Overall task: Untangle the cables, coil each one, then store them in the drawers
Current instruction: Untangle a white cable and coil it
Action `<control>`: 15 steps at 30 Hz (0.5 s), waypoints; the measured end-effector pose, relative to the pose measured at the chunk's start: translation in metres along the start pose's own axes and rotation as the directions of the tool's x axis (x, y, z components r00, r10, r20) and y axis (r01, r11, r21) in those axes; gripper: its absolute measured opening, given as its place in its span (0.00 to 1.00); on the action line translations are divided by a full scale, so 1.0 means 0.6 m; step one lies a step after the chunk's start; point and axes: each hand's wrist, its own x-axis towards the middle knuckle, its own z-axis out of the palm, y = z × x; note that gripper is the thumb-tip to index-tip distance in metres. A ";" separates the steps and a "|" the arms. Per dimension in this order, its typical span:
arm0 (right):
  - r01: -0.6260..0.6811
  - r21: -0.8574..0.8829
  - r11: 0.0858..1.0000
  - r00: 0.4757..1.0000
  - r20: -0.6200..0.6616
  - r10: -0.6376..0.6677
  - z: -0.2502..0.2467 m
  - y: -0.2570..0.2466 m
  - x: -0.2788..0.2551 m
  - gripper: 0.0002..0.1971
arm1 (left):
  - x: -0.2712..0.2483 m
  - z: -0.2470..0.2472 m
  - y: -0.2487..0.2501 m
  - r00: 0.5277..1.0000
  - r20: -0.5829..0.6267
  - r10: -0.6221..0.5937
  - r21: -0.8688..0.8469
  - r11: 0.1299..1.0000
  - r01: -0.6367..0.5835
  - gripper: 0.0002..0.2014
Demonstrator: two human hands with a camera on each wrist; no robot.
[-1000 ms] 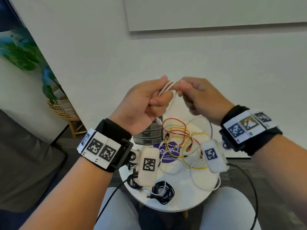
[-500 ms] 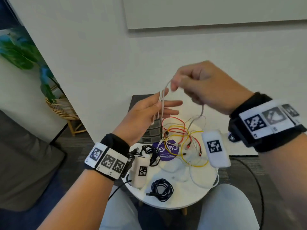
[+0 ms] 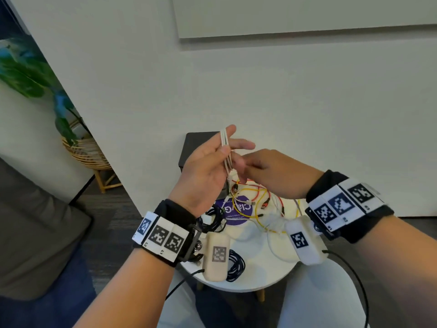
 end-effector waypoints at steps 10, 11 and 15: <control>0.226 -0.268 0.936 0.964 -0.073 -0.254 -0.024 -0.036 0.006 0.07 | -0.007 -0.021 -0.025 0.995 -0.090 0.038 0.393 0.920 0.000 0.22; 0.232 -0.248 0.940 0.955 -0.123 -0.269 -0.032 -0.033 0.009 0.06 | -0.011 -0.022 -0.025 0.999 -0.051 0.016 0.432 0.902 0.008 0.20; 0.243 -0.111 0.964 0.948 -0.183 -0.260 -0.044 -0.013 0.014 0.17 | -0.026 -0.019 -0.015 0.998 -0.003 -0.067 0.302 0.951 0.065 0.17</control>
